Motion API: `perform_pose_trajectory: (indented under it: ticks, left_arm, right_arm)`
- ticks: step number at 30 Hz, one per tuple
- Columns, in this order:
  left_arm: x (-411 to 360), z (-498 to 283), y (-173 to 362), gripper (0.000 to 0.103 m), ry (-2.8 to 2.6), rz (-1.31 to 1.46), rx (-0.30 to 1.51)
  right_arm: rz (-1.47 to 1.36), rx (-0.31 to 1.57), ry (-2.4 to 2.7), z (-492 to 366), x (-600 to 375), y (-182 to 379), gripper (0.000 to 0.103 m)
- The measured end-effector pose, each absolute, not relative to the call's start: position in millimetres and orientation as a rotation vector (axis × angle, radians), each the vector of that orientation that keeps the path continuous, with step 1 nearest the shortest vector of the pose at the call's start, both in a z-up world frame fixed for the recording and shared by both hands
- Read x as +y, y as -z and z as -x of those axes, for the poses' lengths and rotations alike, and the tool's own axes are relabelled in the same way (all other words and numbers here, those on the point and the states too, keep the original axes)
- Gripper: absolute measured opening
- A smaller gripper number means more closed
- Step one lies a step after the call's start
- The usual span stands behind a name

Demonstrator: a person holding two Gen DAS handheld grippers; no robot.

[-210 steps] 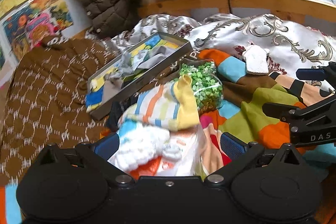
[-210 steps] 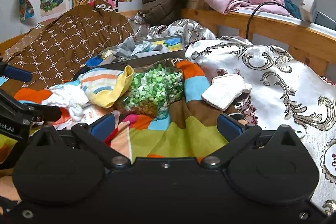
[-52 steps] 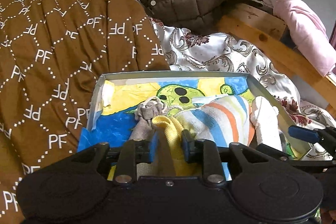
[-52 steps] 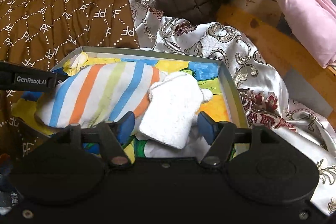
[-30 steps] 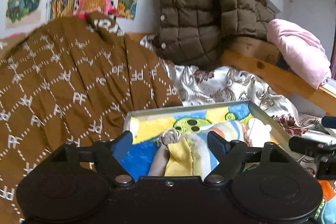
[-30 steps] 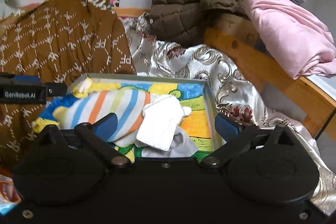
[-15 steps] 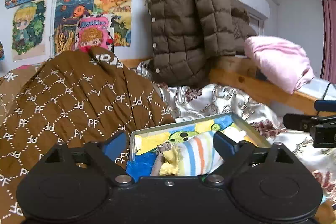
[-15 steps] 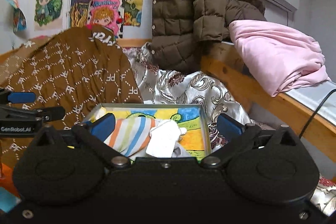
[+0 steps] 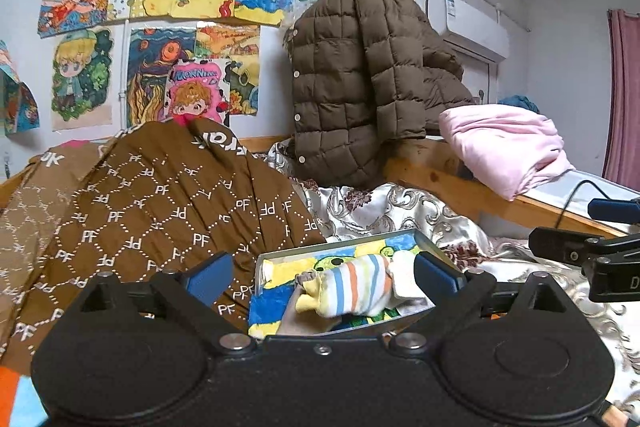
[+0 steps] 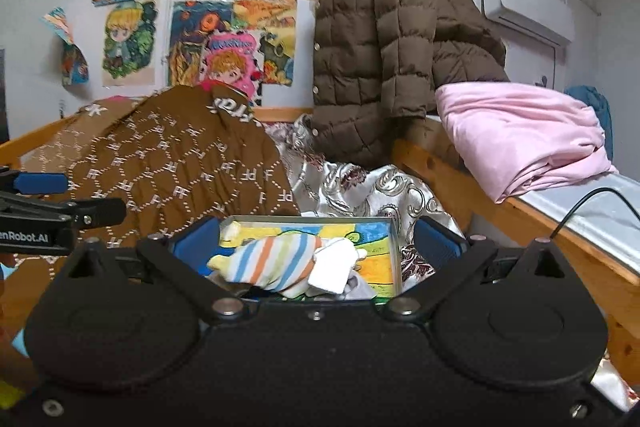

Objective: Organize soft objects
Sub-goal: 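Withdraw both grippers from the tray back toward the pile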

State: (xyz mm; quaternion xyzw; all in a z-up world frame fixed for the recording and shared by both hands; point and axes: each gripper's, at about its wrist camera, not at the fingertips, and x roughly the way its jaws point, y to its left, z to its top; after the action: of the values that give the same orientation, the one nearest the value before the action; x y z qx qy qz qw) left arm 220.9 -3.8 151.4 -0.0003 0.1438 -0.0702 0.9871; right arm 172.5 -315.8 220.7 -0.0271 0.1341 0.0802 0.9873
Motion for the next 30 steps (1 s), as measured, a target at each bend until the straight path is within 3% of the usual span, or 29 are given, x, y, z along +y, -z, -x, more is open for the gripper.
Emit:
perform_pose_trajectory:
  ticks: [12, 30]
  left_arm:
    - [4, -107, -133, 0.098, 0.164, 0.028, 0.258]
    - [16, -48, -70, 0.102, 0.076, 0.096, 0.408]
  right_arm:
    - [0.052, 0.213, -0.211, -39, -320, -236, 0.102]
    - [0.010, 0.255, -0.188, 57, -323, -173, 0.102]
